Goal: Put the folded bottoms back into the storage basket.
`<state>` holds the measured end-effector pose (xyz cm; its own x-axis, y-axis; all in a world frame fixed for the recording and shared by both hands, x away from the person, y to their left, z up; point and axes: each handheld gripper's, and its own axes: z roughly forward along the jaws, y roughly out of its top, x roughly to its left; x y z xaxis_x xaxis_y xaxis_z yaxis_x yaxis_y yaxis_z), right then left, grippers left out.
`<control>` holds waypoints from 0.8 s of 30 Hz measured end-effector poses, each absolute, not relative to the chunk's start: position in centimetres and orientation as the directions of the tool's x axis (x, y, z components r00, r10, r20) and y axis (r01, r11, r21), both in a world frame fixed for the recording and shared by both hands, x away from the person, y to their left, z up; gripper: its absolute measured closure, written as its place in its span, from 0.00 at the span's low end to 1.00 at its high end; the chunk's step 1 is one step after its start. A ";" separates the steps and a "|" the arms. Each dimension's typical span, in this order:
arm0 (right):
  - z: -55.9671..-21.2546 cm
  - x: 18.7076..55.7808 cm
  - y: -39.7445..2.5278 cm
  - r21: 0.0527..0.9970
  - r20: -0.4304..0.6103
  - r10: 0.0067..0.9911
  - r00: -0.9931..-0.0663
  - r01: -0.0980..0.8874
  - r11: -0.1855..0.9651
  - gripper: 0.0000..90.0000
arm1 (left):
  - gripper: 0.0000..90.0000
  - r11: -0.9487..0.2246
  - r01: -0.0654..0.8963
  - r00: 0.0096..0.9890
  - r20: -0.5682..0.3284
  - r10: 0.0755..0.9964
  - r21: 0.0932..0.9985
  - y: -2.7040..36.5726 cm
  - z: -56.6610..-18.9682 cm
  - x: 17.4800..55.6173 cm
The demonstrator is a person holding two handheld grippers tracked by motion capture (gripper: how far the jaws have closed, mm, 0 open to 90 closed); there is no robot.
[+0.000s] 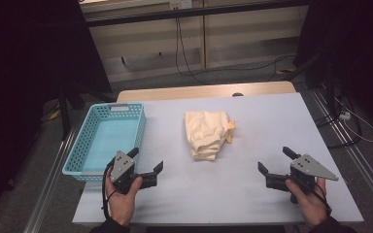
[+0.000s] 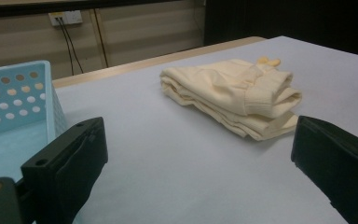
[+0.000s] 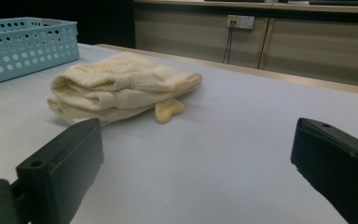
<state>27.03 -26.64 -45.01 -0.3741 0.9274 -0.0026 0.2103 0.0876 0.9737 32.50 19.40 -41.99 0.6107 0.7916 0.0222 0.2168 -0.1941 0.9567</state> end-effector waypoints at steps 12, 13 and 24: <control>-45.2 27.4 -26.5 0.971 0.007 0.921 -0.390 0.222 0.087 0.02 | 0.04 -0.215 0.247 0.610 0.021 0.792 0.945 19.0 -42.1 32.6; -45.2 27.4 -26.5 0.971 0.007 0.921 -0.390 0.222 0.087 0.02 | 0.04 -0.215 0.247 0.610 0.021 0.792 0.945 19.0 -42.1 32.6; -45.2 27.3 -26.5 0.970 0.014 0.921 -0.390 0.229 0.082 0.02 | 0.05 -0.221 0.281 0.644 -0.012 0.765 0.934 18.5 -41.9 32.8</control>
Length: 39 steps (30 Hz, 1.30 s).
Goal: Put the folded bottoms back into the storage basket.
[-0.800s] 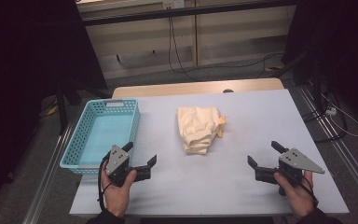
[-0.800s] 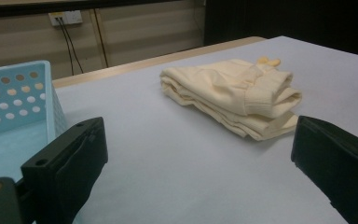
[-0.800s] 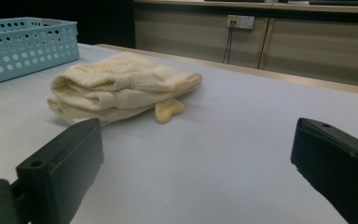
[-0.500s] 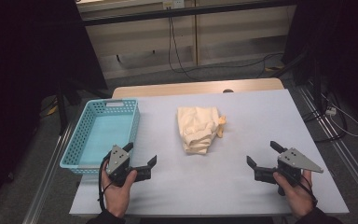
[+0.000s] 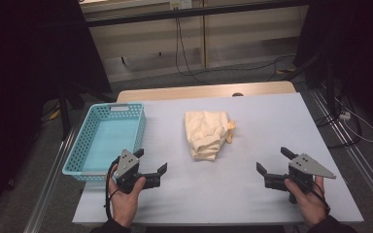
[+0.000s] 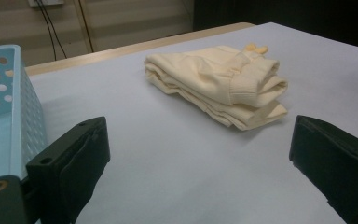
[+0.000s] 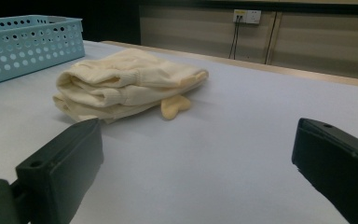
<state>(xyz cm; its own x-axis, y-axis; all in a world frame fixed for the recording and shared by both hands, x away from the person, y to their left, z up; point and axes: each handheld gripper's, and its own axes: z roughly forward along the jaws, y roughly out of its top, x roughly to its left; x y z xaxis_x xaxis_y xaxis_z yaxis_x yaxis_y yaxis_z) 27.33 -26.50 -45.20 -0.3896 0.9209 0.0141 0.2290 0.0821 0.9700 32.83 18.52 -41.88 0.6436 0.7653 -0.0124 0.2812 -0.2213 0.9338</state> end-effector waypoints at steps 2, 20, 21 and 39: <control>-45.2 27.3 -26.4 0.970 0.011 0.920 -0.392 0.229 0.086 0.02 | 0.06 -0.230 0.293 0.654 -0.019 0.756 0.928 18.4 -42.0 32.9; -45.2 27.2 -26.3 0.970 0.017 0.917 -0.399 0.230 0.082 0.02 | 0.06 -0.274 0.326 0.694 -0.032 0.719 0.905 15.8 -42.6 35.3; -45.2 27.2 -26.3 0.969 0.016 0.917 -0.399 0.231 0.083 0.02 | 0.07 -0.278 0.330 0.694 -0.033 0.719 0.902 15.7 -42.6 35.4; -45.2 27.3 -26.1 0.967 0.010 0.913 -0.408 0.238 0.096 0.02 | 0.09 -0.271 0.334 0.692 -0.040 0.721 0.903 14.0 -41.5 38.9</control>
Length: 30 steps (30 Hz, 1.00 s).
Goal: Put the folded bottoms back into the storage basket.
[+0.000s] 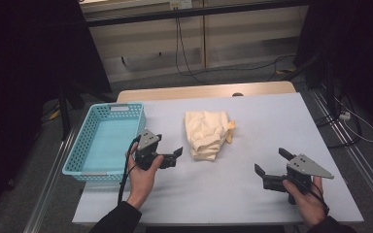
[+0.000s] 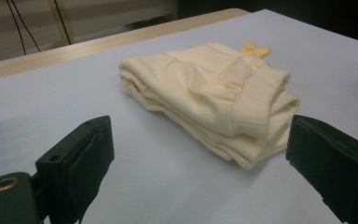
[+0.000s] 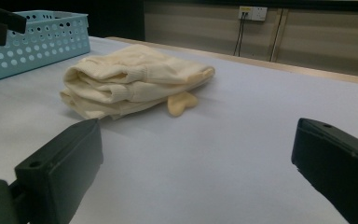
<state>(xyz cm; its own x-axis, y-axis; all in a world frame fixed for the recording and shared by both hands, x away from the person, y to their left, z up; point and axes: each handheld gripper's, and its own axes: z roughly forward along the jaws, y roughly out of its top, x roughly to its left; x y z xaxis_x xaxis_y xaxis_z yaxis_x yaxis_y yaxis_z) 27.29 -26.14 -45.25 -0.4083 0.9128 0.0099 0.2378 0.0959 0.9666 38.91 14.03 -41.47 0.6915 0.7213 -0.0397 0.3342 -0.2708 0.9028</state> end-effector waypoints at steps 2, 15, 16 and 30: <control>-45.3 27.3 -26.1 0.966 0.011 0.913 -0.407 0.240 0.095 0.02 | 0.09 -0.259 0.337 0.690 -0.050 0.723 0.905 13.9 -41.2 39.4; -45.3 27.3 -26.1 0.966 0.014 0.914 -0.406 0.243 0.093 0.02 | 0.09 -0.232 0.368 0.666 -0.081 0.741 0.900 13.0 -40.7 42.5; -45.3 27.3 -26.1 0.966 0.015 0.913 -0.407 0.243 0.092 0.02 | 0.09 -0.235 0.371 0.664 -0.080 0.744 0.898 13.0 -40.6 42.7; -45.4 27.4 -26.1 0.964 0.017 0.912 -0.410 0.250 0.094 0.02 | 0.09 -0.243 0.416 0.655 -0.104 0.748 0.876 11.7 -41.0 45.5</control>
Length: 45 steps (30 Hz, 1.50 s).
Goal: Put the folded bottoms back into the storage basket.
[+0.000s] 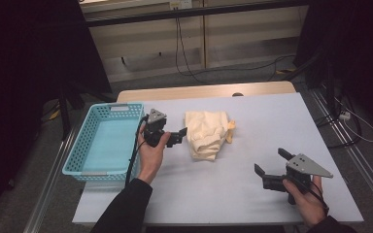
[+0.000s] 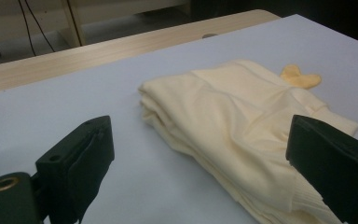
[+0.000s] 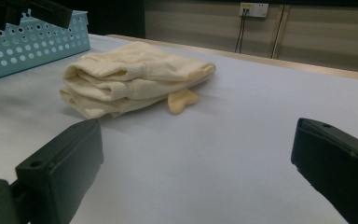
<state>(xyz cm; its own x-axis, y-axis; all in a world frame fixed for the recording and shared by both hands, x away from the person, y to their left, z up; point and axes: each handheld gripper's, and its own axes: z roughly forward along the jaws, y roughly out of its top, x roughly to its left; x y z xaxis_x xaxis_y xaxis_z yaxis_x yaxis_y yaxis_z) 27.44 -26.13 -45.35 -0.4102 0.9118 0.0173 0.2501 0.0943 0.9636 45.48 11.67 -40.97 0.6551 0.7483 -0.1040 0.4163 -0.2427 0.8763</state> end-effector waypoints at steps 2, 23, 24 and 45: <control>-45.3 27.4 -26.1 0.964 0.014 0.911 -0.412 0.248 0.097 0.02 | 0.09 -0.246 0.449 0.664 -0.137 0.735 0.859 11.5 -40.9 45.9; -45.4 27.5 -26.0 0.961 0.021 0.908 -0.419 0.258 0.097 0.02 | 0.08 -0.276 0.496 0.613 -0.107 0.782 0.824 8.9 -41.6 49.3; -45.4 27.5 -26.0 0.961 0.020 0.908 -0.419 0.258 0.098 0.02 | 0.08 -0.284 0.502 0.614 -0.105 0.782 0.817 8.9 -41.7 49.5; -45.4 27.5 -26.0 0.961 0.017 0.903 -0.428 0.256 0.103 0.02 | 0.24 -0.316 0.675 0.577 -0.210 0.789 0.667 8.0 -44.0 50.4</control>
<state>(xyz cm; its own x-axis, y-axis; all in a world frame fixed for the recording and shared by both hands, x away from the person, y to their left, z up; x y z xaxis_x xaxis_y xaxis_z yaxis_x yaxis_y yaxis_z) 27.50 -25.97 -45.43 -0.4284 0.9035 0.0171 0.2561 0.1033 0.9611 50.42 7.97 -43.97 0.5774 0.7890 -0.2100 0.6748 -0.3164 0.6667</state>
